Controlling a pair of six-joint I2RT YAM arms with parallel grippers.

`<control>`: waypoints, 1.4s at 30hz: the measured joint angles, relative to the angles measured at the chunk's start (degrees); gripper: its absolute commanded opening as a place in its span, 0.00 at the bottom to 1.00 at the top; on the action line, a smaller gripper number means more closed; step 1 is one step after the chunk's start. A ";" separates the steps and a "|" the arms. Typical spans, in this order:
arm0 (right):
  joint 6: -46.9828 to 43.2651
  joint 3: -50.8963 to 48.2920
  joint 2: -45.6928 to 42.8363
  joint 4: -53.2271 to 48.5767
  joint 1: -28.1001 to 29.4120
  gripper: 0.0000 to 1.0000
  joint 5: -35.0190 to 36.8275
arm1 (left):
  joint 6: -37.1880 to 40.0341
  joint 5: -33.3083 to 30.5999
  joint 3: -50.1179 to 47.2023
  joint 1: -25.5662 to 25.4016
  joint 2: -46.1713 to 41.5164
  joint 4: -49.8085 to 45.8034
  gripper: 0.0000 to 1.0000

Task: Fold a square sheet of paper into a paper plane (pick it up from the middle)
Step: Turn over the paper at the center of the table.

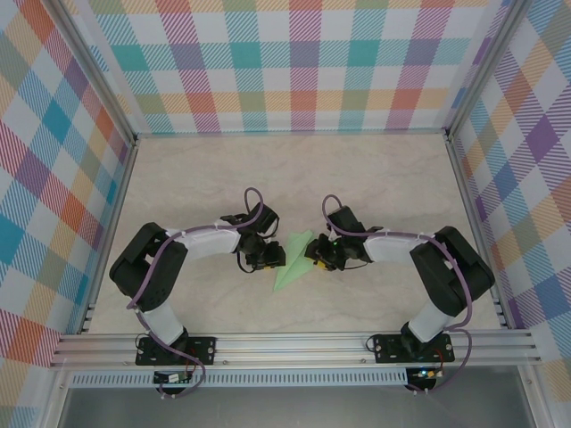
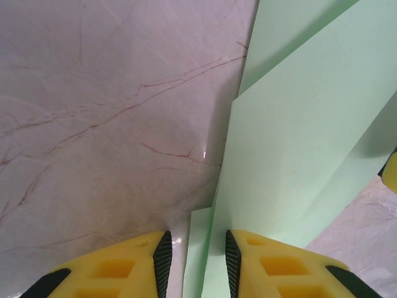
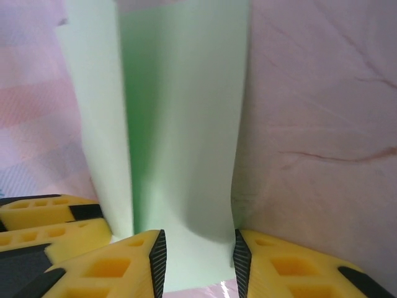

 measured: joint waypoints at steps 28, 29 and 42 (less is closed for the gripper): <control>4.85 -4.39 0.74 16.06 1.11 0.46 -1.51 | -1.14 1.44 -0.39 1.16 0.04 0.35 0.28; 4.87 -4.02 1.53 16.17 1.11 0.46 -1.64 | -1.14 1.53 -0.44 1.18 0.04 0.39 0.28; 4.92 -0.70 5.20 17.49 1.49 0.40 -2.27 | -1.31 1.79 -0.59 1.53 -0.11 0.55 0.28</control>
